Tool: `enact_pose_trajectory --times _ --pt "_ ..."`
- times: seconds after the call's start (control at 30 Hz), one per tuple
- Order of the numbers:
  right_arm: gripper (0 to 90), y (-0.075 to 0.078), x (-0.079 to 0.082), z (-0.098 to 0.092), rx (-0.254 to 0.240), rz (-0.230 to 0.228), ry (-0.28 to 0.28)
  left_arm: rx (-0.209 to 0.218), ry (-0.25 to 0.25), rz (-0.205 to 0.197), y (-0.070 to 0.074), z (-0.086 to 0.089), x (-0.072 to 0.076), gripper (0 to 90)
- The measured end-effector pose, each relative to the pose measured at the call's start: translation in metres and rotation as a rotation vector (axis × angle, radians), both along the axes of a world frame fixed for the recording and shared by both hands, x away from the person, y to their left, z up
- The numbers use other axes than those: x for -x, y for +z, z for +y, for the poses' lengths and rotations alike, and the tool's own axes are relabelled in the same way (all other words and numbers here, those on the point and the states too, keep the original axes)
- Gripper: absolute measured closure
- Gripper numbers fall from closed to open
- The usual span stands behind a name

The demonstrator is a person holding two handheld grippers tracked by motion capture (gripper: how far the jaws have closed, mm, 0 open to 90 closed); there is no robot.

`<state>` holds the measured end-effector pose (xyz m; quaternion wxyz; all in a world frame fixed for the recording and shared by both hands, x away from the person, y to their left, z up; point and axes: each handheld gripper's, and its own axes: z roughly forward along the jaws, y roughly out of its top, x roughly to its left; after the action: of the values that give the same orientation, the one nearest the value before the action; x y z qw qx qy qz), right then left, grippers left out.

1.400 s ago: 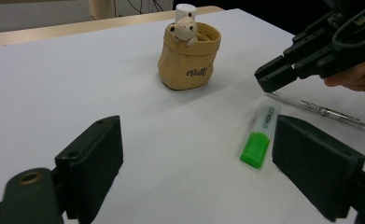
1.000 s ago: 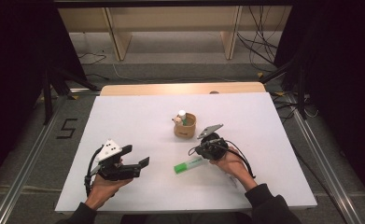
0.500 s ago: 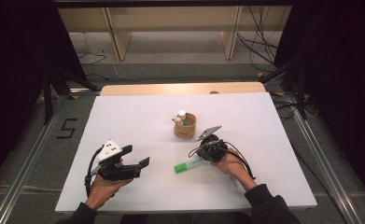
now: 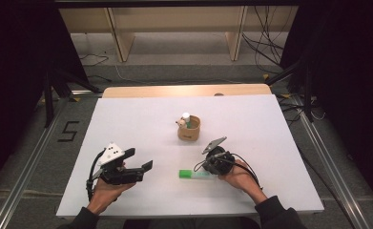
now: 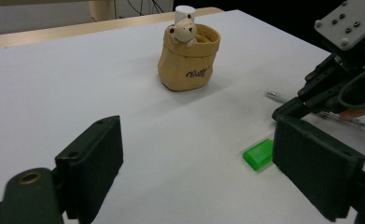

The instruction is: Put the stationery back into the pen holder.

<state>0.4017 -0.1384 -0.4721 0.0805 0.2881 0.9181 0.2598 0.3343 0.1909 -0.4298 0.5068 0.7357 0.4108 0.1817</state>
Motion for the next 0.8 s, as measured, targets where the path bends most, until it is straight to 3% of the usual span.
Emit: enact_pose_trajectory --times 0.3,0.47,0.6,0.7,0.8 --pt "87.9 0.005 0.015 0.001 0.019 0.012 0.018 0.0 0.0 0.0 0.0 0.001 0.0 15.9" --pt "70.6 0.018 0.014 0.002 -0.041 0.004 0.046 0.0 0.0 0.0 0.0 0.0 0.0 15.9" --pt "52.4 0.028 0.013 0.011 -0.038 0.007 0.099 0.001 0.002 0.001 0.0 0.0 -0.001 15.8" --pt "43.1 0.031 0.013 0.019 -0.039 0.006 0.135 0.003 0.004 -0.001 0.0 0.001 -0.001 15.9" --pt "37.6 0.029 0.013 0.029 -0.009 0.01 0.164 0.003 0.004 0.001 0.0 0.001 -0.001 15.9"
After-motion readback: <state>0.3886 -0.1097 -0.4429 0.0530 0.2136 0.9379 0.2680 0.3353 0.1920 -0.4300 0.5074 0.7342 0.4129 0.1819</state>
